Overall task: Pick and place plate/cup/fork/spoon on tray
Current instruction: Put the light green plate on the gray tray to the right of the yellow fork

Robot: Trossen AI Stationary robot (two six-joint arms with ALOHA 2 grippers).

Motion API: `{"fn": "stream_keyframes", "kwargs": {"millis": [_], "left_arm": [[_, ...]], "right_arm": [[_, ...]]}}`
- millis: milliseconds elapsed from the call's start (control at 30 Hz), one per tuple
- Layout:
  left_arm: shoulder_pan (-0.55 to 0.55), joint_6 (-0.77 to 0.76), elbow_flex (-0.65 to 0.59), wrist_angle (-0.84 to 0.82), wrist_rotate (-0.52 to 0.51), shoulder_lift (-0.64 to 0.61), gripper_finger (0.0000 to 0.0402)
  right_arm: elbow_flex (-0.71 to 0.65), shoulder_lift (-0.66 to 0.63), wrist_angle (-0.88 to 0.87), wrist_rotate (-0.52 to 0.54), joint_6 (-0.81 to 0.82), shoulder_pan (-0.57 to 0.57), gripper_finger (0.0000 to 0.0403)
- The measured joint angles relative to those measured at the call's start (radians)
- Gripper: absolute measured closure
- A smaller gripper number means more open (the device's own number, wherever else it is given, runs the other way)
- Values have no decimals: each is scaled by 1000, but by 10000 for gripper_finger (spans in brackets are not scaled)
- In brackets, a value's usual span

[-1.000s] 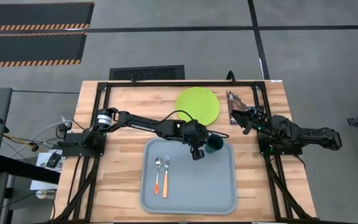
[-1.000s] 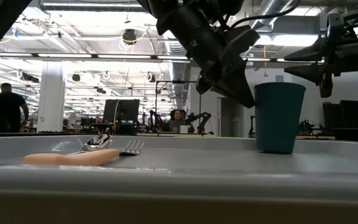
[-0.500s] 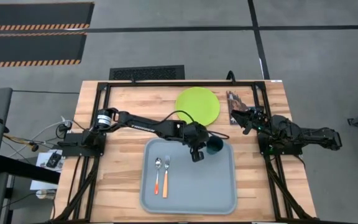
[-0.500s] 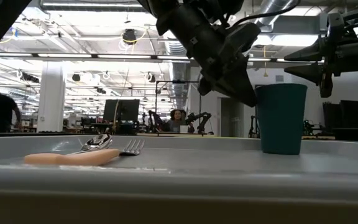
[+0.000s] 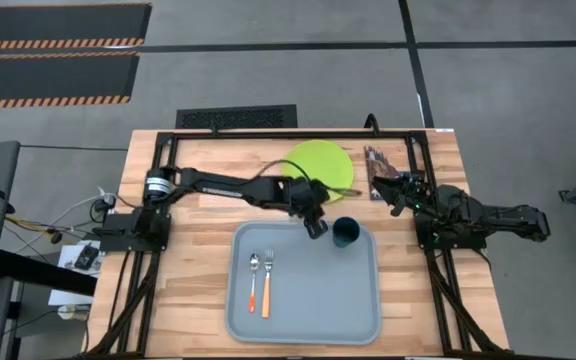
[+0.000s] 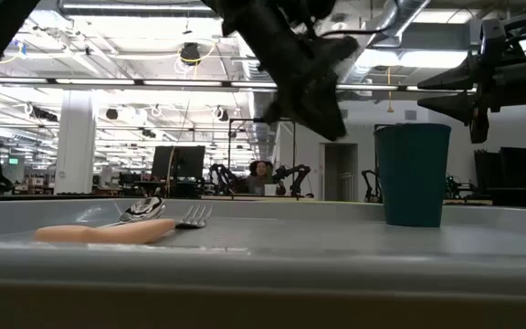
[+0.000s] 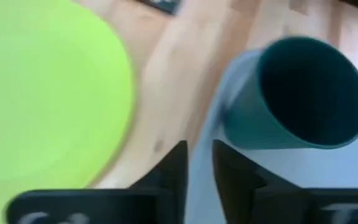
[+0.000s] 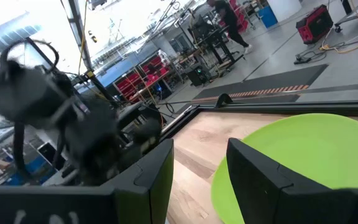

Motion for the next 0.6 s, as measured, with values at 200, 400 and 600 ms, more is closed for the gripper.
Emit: {"fn": "stream_keyframes", "kwargs": {"millis": [200, 400, 600], "left_arm": [[58, -6, 0, -187, -190, -127, 251], [182, -153, 1, -286, -229, -174, 193], [281, -139, 2, -237, -154, -158, 189]], "right_arm": [[0, 0, 0, 0, -1, 0, 228], [0, 0, 0, 0, -8, 0, 228], [0, 0, 0, 0, -8, 0, 228]]}}
